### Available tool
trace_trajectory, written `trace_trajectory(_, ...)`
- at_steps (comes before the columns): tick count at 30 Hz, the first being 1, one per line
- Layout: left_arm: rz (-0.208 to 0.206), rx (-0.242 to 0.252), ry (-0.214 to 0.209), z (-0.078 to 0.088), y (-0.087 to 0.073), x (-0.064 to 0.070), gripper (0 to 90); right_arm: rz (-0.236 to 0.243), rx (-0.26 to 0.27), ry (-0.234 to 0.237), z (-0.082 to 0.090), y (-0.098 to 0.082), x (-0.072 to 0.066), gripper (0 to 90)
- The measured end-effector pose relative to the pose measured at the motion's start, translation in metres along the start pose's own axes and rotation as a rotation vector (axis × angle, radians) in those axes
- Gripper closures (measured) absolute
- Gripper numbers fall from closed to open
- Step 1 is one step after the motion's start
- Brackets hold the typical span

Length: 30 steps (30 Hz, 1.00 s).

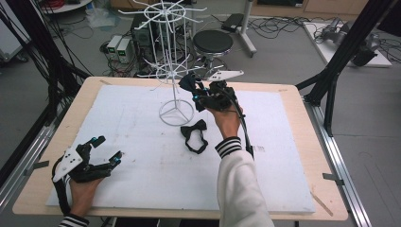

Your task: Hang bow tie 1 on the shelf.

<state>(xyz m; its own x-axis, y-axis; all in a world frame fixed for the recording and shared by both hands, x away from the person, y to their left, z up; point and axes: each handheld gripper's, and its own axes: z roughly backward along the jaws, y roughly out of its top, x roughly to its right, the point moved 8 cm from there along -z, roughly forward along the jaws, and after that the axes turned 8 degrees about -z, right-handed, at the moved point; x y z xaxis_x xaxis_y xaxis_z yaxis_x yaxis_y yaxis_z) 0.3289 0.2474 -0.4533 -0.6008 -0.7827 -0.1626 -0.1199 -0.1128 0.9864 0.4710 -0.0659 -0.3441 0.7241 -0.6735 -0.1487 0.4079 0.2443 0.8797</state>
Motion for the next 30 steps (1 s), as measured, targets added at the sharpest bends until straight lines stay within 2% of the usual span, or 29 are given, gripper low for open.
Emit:
trace_trajectory(6,-0.001,-0.002,0.001,0.000,0.000,0.000,14.9,-0.018,0.002,0.004,0.003,-0.008,0.007,74.7)
trace_trajectory(11,-0.002,-0.004,0.001,0.000,0.000,0.000,14.9,-0.003,-0.003,0.009,0.005,-0.008,0.007,70.7)
trace_trajectory(12,-0.001,-0.003,0.001,0.000,0.000,0.000,14.9,-0.002,-0.005,0.008,0.005,-0.009,0.007,65.0)
trace_trajectory(14,0.001,-0.003,0.001,0.000,0.000,0.000,14.9,-0.010,0.002,-0.004,0.003,-0.008,0.008,42.8)
trace_trajectory(16,0.000,-0.001,0.002,0.000,0.000,0.000,14.9,-0.019,0.007,-0.001,0.003,-0.008,0.008,25.9)
trace_trajectory(17,0.000,-0.001,0.002,0.000,0.000,0.000,14.9,-0.012,0.013,-0.023,0.004,-0.008,0.008,15.2)
trace_trajectory(18,-0.001,-0.003,0.001,0.000,0.000,0.000,14.9,-0.005,0.016,-0.048,0.004,-0.008,0.009,10.0)
trace_trajectory(19,-0.001,-0.003,0.001,0.000,0.000,0.000,14.9,0.009,0.013,-0.061,0.005,-0.008,0.009,10.0)
trace_trajectory(21,0.001,-0.003,0.001,0.000,0.000,0.000,14.9,0.016,0.010,-0.045,0.009,-0.010,0.007,9.8)
trace_trajectory(23,0.003,-0.004,0.001,0.000,0.000,-0.001,14.9,0.019,0.029,-0.038,0.013,-0.010,0.006,2.3)
trace_trajectory(30,0.010,-0.002,0.002,0.000,0.000,-0.001,14.9,0.016,0.028,-0.035,0.025,-0.015,0.009,1.7)
